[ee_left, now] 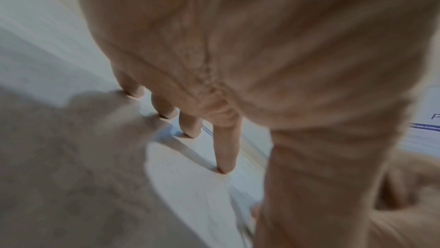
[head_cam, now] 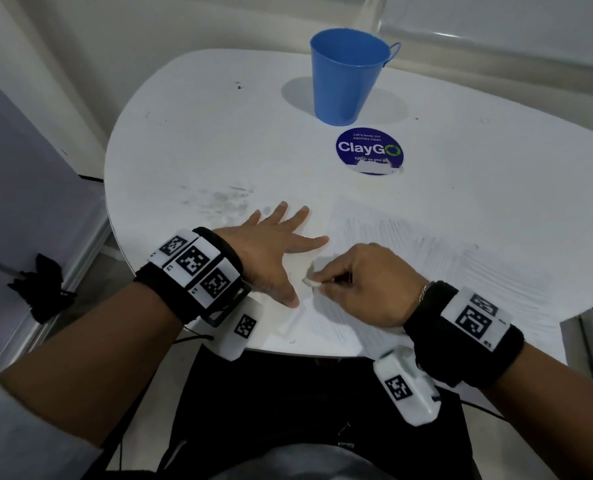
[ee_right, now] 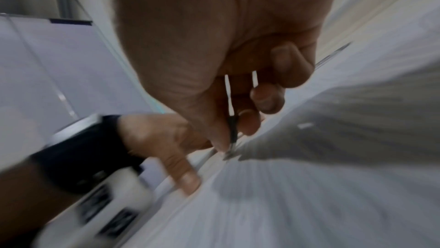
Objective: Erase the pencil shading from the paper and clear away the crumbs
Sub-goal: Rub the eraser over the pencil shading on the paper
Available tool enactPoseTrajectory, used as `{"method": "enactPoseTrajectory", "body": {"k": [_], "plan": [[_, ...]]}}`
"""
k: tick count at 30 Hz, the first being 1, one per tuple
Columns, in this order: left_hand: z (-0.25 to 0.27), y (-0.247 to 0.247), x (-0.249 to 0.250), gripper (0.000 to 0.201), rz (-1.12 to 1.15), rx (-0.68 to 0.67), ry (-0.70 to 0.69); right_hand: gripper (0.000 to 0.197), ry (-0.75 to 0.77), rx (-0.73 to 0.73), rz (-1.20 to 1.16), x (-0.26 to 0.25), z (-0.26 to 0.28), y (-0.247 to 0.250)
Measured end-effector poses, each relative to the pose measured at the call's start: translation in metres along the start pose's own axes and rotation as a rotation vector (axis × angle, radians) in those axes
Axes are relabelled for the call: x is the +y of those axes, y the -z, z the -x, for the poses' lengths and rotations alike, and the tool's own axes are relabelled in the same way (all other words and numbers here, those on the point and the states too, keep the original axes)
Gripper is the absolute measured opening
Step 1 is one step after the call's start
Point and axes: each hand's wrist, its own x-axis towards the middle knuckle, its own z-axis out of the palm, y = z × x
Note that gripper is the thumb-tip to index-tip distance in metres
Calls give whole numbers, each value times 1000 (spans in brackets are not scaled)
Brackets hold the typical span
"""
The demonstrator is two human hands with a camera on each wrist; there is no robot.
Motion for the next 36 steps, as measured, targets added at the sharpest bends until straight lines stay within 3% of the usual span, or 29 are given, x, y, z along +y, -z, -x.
{"method": "enactPoseTrajectory", "body": {"k": [2,6,11,16,21,25,30,34,36], "plan": [[1,0,0,110,1,5,3,20,23,-52,25,-3,2,1],[2,1,2,110,2,5,11,21,-42,88,20,2,-8,15],[4,1,4,110,-10,14,16,23,33,-103,85,-7,2,6],[4,2,5,110,-16,8,20,20,-39,83,60,1,-9,16],[4,3,5,110,-16,0,17,22,59,-124,94,-9,3,5],[3,3,5,110,-19,0,19,19,-20,59,79,-2,-11,16],[4,3,4,111,-23,7,12,24,90,-120,132,-15,4,3],[4,4,6,112,-31,-1,16,21,19,13,116,-7,-6,13],[5,4,6,113,-26,2,15,22,45,-18,137,-10,-2,9]]}}
